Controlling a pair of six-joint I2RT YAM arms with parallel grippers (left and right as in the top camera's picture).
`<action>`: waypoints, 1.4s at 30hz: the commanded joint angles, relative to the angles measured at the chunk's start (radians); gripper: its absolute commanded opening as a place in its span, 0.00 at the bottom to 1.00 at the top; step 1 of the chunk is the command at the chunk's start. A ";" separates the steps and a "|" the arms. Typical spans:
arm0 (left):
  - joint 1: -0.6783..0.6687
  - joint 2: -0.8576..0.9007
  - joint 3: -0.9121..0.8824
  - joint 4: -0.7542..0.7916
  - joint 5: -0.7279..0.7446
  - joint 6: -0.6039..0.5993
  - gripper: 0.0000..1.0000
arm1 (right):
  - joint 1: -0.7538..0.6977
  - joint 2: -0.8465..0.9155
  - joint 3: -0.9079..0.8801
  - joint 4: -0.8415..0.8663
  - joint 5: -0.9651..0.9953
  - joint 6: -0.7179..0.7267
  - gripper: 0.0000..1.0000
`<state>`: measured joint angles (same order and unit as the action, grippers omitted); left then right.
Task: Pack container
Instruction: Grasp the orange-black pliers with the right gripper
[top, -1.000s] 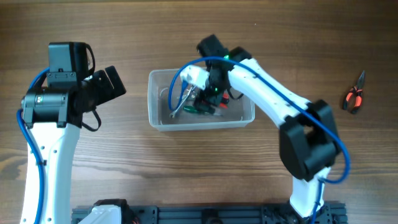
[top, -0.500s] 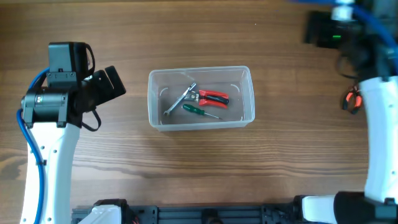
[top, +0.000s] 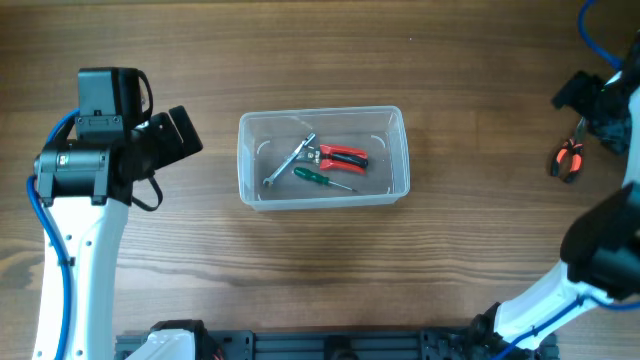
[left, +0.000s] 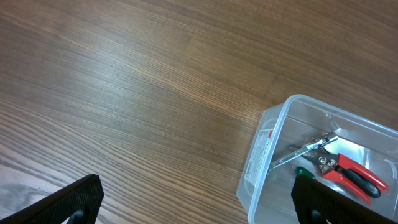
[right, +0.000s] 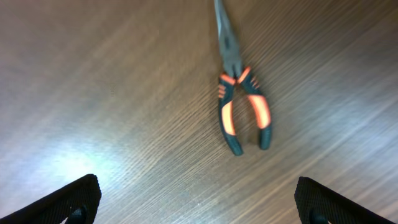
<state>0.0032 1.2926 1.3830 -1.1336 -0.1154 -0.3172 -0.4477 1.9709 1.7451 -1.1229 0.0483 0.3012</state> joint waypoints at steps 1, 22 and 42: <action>0.005 0.003 0.008 0.000 -0.006 -0.006 1.00 | 0.001 0.107 -0.005 -0.004 -0.031 -0.014 1.00; 0.005 0.003 0.008 0.000 -0.006 -0.006 1.00 | -0.001 0.334 -0.006 0.122 -0.049 -0.119 1.00; 0.005 0.003 0.008 -0.001 -0.006 -0.006 1.00 | -0.005 0.362 -0.006 0.145 -0.049 -0.119 0.27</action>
<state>0.0032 1.2926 1.3830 -1.1336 -0.1154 -0.3172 -0.4530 2.2742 1.7432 -0.9855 0.0235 0.1818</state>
